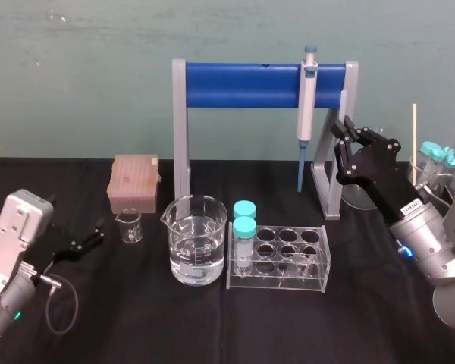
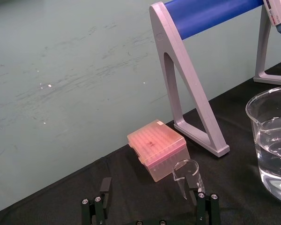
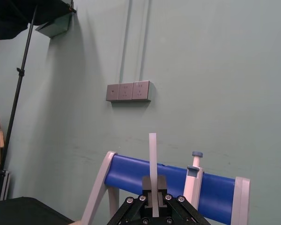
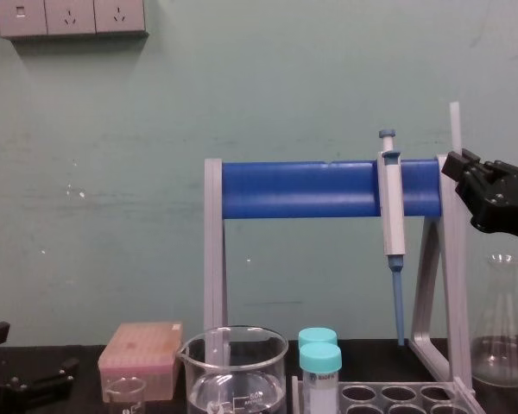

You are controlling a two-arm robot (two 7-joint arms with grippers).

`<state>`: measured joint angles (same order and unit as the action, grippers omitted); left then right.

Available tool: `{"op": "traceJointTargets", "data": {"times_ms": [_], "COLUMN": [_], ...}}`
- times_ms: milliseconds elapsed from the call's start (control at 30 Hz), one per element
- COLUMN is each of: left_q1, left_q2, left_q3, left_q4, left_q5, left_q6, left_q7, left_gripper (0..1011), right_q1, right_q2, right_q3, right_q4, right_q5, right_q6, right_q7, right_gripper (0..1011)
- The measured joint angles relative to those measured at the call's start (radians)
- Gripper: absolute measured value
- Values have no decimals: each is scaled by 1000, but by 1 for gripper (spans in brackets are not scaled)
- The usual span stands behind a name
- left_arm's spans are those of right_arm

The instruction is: Pick up the stirring rod with one hand, then place it down.

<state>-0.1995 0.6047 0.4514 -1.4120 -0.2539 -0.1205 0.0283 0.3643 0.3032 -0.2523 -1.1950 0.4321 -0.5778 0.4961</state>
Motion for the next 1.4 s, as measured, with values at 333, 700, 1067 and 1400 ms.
{"op": "traceJointTargets", "data": {"times_ms": [333,700,1067,1400], "left_q1": [0,0,0,0], "left_q2": [0,0,0,0], "left_q3": [0,0,0,0], "left_q4": [0,0,0,0], "left_q5": [0,0,0,0], "left_q6": [0,0,0,0], "left_q7": [0,0,0,0], "left_gripper": [1000,1000,1000,1000], "right_q1": [0,0,0,0], "right_q2": [0,0,0,0], "right_q3": [0,0,0,0], "right_q4": [0,0,0,0], "right_q5": [0,0,0,0], "right_q6": [0,0,0,0], "right_q7": [0,0,0,0], "right_gripper": [62,62,62,62]}}
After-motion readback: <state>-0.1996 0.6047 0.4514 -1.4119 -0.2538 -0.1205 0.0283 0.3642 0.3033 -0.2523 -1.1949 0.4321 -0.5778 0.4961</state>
